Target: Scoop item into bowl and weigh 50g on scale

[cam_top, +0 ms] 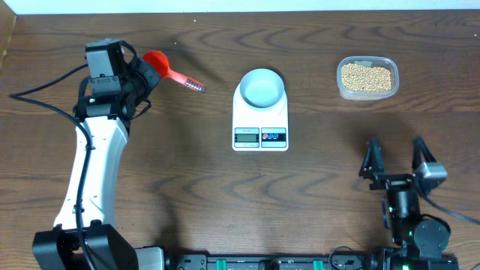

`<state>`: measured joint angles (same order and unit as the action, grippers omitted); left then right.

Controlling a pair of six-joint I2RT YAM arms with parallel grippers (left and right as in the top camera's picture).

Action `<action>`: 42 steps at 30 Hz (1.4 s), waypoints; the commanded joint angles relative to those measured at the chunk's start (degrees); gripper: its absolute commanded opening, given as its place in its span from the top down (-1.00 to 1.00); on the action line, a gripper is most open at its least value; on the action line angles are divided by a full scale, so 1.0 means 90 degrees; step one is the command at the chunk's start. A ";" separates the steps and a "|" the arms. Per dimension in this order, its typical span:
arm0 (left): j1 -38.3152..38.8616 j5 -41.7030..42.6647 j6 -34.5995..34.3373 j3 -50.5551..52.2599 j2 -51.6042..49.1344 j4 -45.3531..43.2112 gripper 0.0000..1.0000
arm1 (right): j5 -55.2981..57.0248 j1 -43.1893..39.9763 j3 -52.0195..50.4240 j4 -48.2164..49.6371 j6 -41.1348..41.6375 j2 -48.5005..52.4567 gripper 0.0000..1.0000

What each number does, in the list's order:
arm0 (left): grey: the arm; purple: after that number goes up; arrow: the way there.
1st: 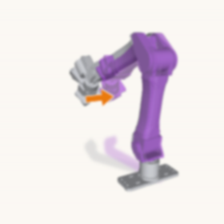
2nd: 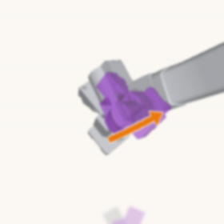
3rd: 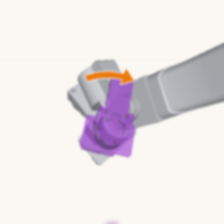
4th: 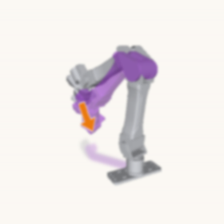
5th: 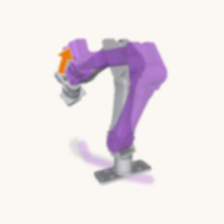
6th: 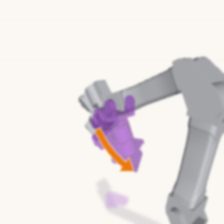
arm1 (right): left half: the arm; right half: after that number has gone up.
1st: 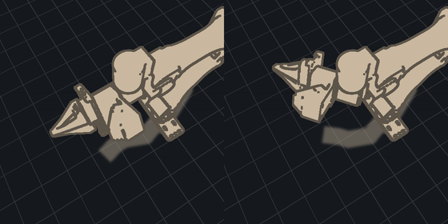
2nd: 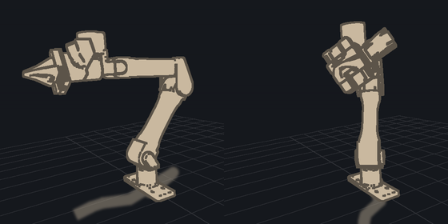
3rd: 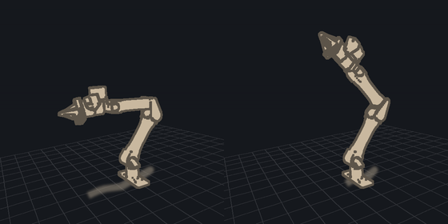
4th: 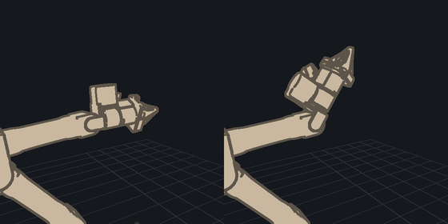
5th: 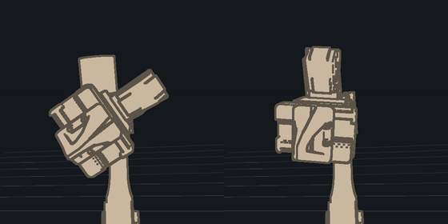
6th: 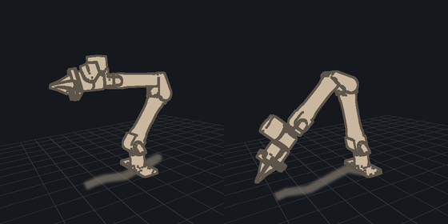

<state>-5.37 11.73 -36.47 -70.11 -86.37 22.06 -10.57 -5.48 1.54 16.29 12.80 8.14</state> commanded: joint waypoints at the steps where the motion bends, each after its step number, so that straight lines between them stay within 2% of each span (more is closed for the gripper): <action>1: 0.0056 0.0010 -0.0080 -0.0058 -0.0024 -0.0044 0.86 | -0.0578 0.0032 0.0627 0.0114 0.0022 0.0850 -0.99; 3: 0.0078 0.0012 -0.0080 -0.0058 -0.0024 -0.0039 0.86 | -0.0770 0.0032 0.1088 0.0117 -0.0041 0.1484 -0.99; 5: 0.0126 0.0012 -0.0080 -0.0058 -0.0024 -0.0039 0.86 | -0.1372 0.0032 0.1977 0.0117 -0.0245 0.2616 -0.98; 11: 0.0318 0.0010 -0.0204 -0.0058 -0.0024 -0.0063 0.86 | -0.3070 0.0036 0.3745 0.0114 -0.0211 0.4724 -0.99; 18: 0.0702 0.0007 -0.0753 -0.0056 -0.0032 -0.0335 0.86 | -0.4643 0.0236 0.5795 0.0092 0.0998 0.7118 -0.98; 23: 0.1110 -0.0092 -0.0952 -0.0056 -0.0073 -0.0787 0.86 | -0.4857 0.1115 0.6892 0.0092 0.1270 0.8527 -0.99; 25: 0.1217 -0.0090 -0.1008 -0.0056 -0.0080 -0.0935 0.86 | -0.4869 0.1350 0.7094 0.0095 0.1270 0.8808 -0.99; 30: 0.1450 -0.0090 -0.1916 -0.0056 -0.0092 -0.1064 0.86 | -0.4838 0.2047 0.7458 0.0138 0.1268 0.9503 -0.98; 34: 0.1656 -0.0087 -0.2361 -0.0053 -0.0097 -0.1059 0.85 | -0.4847 0.2339 0.7451 0.0233 0.1268 0.9634 -0.98; 38: 0.2013 -0.0090 -0.3155 -0.0051 -0.0097 -0.1061 0.86 | -0.4869 0.2501 0.7448 0.0243 0.1484 0.9634 -0.98; 40: 0.2096 -0.0087 -0.3155 -0.0053 -0.0097 -0.1061 0.85 | -0.4869 0.2501 0.7448 0.0233 0.1598 0.9634 -0.97; 41: 0.2123 -0.0087 -0.3155 -0.0051 -0.0097 -0.1061 0.86 | -0.4869 0.2501 0.7448 0.0219 0.1598 0.9634 -0.90; 42: 0.2152 -0.0085 -0.3155 -0.0051 -0.0097 -0.1061 0.86 | -0.4864 0.2501 0.7448 0.0168 0.1600 0.9634 -0.69</action>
<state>13.28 11.66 -62.48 -70.11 -86.74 12.78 -53.65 16.62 67.13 18.22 25.56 94.89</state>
